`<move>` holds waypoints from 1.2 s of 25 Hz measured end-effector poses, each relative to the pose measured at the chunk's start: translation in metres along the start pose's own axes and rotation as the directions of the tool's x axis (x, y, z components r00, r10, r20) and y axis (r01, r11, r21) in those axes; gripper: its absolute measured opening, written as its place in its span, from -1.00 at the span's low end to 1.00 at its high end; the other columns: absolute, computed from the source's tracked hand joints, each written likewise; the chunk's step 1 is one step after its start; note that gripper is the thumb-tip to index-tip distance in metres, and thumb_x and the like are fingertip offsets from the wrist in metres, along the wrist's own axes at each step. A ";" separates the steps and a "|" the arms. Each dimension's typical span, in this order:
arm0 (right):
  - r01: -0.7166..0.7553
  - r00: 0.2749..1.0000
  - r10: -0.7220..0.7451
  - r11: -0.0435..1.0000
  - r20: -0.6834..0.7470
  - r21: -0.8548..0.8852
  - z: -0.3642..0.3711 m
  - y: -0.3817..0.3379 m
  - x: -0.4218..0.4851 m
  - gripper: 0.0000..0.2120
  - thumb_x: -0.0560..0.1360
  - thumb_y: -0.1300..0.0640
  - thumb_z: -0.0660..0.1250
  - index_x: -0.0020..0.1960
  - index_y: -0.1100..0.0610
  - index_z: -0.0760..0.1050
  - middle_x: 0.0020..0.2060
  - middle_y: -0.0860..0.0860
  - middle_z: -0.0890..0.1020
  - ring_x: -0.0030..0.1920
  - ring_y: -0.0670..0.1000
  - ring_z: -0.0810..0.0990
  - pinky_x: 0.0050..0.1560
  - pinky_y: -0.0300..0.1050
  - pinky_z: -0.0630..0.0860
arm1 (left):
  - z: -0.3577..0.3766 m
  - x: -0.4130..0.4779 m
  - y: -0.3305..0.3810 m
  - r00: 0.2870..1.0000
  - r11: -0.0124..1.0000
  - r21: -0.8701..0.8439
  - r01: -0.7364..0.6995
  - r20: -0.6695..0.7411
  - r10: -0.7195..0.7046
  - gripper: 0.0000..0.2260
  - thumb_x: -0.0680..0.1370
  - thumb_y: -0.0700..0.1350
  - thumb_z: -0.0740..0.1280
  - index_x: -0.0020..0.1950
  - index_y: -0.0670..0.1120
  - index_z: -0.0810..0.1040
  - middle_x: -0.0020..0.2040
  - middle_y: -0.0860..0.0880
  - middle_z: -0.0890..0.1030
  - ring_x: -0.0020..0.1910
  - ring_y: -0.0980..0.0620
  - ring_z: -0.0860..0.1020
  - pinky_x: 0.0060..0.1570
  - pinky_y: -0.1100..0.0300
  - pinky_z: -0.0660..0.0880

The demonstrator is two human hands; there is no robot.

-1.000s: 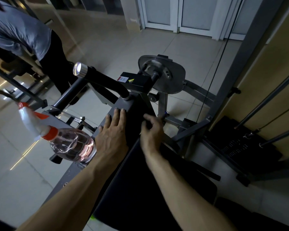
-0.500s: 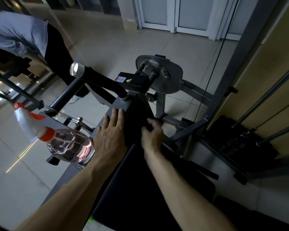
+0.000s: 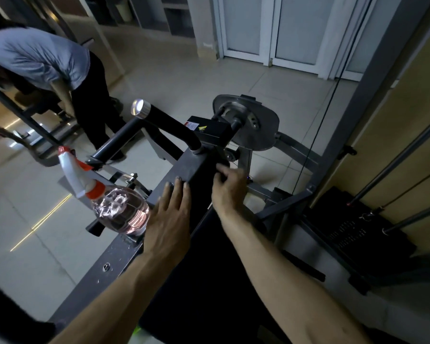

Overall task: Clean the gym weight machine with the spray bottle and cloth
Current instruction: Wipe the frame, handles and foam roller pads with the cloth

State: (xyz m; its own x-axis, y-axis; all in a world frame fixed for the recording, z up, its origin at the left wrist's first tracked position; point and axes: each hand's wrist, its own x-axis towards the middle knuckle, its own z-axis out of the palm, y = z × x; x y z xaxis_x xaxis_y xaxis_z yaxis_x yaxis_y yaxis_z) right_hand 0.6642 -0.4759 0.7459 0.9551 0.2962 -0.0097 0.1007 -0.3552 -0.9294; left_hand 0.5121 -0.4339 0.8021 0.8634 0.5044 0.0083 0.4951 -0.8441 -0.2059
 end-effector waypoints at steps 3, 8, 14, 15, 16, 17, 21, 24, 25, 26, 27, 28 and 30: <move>0.113 0.988 -0.121 0.990 0.098 0.084 0.011 0.015 -0.073 -0.79 0.61 0.23 0.32 0.19 0.10 0.63 0.02 0.02 0.53 -0.01 0.01 0.61 -0.02 -0.13 0.58 | 0.007 -0.032 0.000 0.997 0.998 0.009 -0.069 0.027 0.069 -0.16 0.40 -0.08 0.55 0.60 -0.17 0.25 0.64 -0.25 0.05 0.62 -0.26 0.04 0.51 -0.17 0.03; 0.377 0.910 -0.351 0.923 0.220 -0.084 -0.008 0.022 -0.056 -0.75 0.59 0.22 0.36 0.23 0.08 0.67 0.14 0.09 0.53 0.08 0.04 0.56 0.05 -0.19 0.50 | 0.005 -0.054 -0.010 0.995 0.997 0.013 -0.081 0.051 0.080 -0.36 0.43 -0.02 0.53 0.46 -0.18 0.47 0.63 -0.24 0.08 0.61 -0.25 0.11 0.49 -0.18 0.16; 0.027 0.995 -0.032 0.998 0.091 0.050 -0.002 0.000 -0.029 -0.74 0.65 0.17 0.32 0.31 0.05 0.62 0.20 0.00 0.45 0.13 -0.04 0.55 0.13 -0.27 0.55 | 0.002 -0.075 -0.019 0.996 0.999 0.035 -0.003 0.085 0.000 -0.46 0.49 0.00 0.42 0.45 -0.13 0.51 0.64 -0.14 0.13 0.61 -0.21 0.15 0.49 -0.15 0.31; 0.071 0.991 -0.078 0.995 0.111 0.066 0.003 0.004 -0.059 -0.74 0.64 0.17 0.34 0.31 0.05 0.61 0.17 -0.02 0.44 0.10 -0.07 0.52 0.11 -0.31 0.53 | 0.000 -0.074 -0.020 0.997 1.000 0.025 0.008 0.074 -0.009 -0.48 0.46 -0.01 0.43 0.42 -0.11 0.55 0.63 -0.12 0.18 0.59 -0.20 0.18 0.47 -0.11 0.34; 0.108 0.981 -0.121 0.990 0.151 0.093 0.006 0.008 -0.090 -0.73 0.63 0.19 0.35 0.31 0.06 0.61 0.13 -0.04 0.43 0.06 -0.09 0.50 0.09 -0.37 0.49 | -0.002 -0.074 -0.021 0.998 1.000 0.017 0.013 0.067 -0.014 -0.50 0.44 -0.02 0.43 0.38 -0.09 0.60 0.63 -0.11 0.21 0.58 -0.19 0.20 0.45 -0.08 0.35; 0.137 0.967 -0.156 0.985 0.203 0.106 0.005 0.013 -0.119 -0.72 0.61 0.21 0.36 0.31 0.07 0.62 0.12 -0.04 0.43 0.05 -0.11 0.49 0.08 -0.42 0.46 | -0.003 -0.075 -0.021 0.998 1.000 0.010 0.011 0.066 -0.011 -0.54 0.43 -0.02 0.43 0.32 -0.06 0.64 0.62 -0.09 0.23 0.58 -0.18 0.21 0.44 -0.07 0.34; 0.162 0.954 -0.195 0.974 0.228 0.158 -0.002 0.023 -0.099 -0.73 0.61 0.26 0.35 0.26 0.08 0.65 0.13 -0.04 0.44 0.06 -0.13 0.48 0.08 -0.54 0.39 | -0.003 -0.078 -0.021 0.996 0.998 0.064 -0.020 0.083 0.014 -0.71 0.43 0.03 0.44 0.13 0.03 0.73 0.65 -0.09 0.15 0.58 -0.22 0.15 0.43 -0.11 0.31; -0.030 0.992 0.002 0.975 0.127 0.221 -0.001 0.017 -0.014 -0.73 0.62 0.25 0.32 0.26 0.04 0.64 0.21 -0.02 0.50 0.19 -0.06 0.54 0.14 -0.35 0.52 | -0.002 -0.077 -0.020 0.996 0.996 0.092 -0.003 0.089 -0.005 -0.74 0.45 0.05 0.44 0.11 0.06 0.73 0.66 -0.10 0.09 0.59 -0.26 0.07 0.45 -0.16 0.27; -0.095 0.993 0.075 0.966 0.088 0.241 0.002 0.017 0.001 -0.72 0.61 0.24 0.33 0.25 0.02 0.63 0.25 0.00 0.53 0.22 -0.03 0.57 0.14 -0.27 0.57 | -0.001 -0.077 -0.019 0.996 0.996 0.094 0.004 0.083 -0.012 -0.74 0.45 0.05 0.45 0.11 0.06 0.73 0.66 -0.10 0.09 0.59 -0.26 0.06 0.45 -0.17 0.27; -0.140 0.990 0.130 0.959 0.058 0.245 0.005 0.016 0.002 -0.73 0.61 0.23 0.33 0.26 0.00 0.63 0.27 0.01 0.55 0.23 -0.03 0.59 0.10 -0.27 0.57 | -0.002 -0.077 -0.019 0.997 0.996 0.092 0.010 0.079 -0.017 -0.75 0.44 0.04 0.46 0.09 0.06 0.73 0.66 -0.10 0.09 0.59 -0.27 0.07 0.43 -0.17 0.28; -0.146 0.989 0.139 0.960 0.047 0.240 0.011 0.015 -0.011 -0.73 0.62 0.22 0.34 0.26 0.00 0.63 0.26 0.02 0.55 0.22 -0.06 0.58 0.07 -0.33 0.55 | -0.002 -0.077 -0.018 0.997 0.996 0.086 0.012 0.074 -0.019 -0.75 0.42 0.04 0.47 0.08 0.06 0.74 0.65 -0.11 0.11 0.58 -0.27 0.10 0.42 -0.16 0.30; -0.131 0.991 0.120 0.960 0.057 0.247 0.014 0.015 -0.036 -0.74 0.62 0.21 0.35 0.26 0.01 0.63 0.24 0.02 0.55 0.19 -0.10 0.57 0.06 -0.38 0.52 | -0.001 -0.076 -0.018 0.998 0.997 0.076 0.013 0.063 -0.018 -0.74 0.40 0.03 0.48 0.06 0.04 0.74 0.65 -0.11 0.13 0.57 -0.27 0.13 0.39 -0.15 0.32; -0.162 0.982 0.119 0.930 0.146 0.331 0.018 0.020 -0.102 -0.74 0.60 0.26 0.37 0.24 0.02 0.62 0.20 0.01 0.52 0.15 -0.12 0.56 0.16 -0.35 0.52 | -0.001 -0.076 -0.017 0.999 0.998 0.053 0.017 0.050 -0.020 -0.69 0.37 0.04 0.51 0.09 0.03 0.74 0.64 -0.13 0.16 0.57 -0.27 0.15 0.37 -0.14 0.33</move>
State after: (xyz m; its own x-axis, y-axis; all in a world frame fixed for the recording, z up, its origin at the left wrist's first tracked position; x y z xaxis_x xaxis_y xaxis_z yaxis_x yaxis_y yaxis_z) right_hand 0.5638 -0.4974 0.7213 0.9092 0.3781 -0.1743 -0.1536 -0.0845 -0.9845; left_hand 0.4386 -0.4582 0.8059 0.8476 0.5293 -0.0368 0.5037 -0.8245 -0.2577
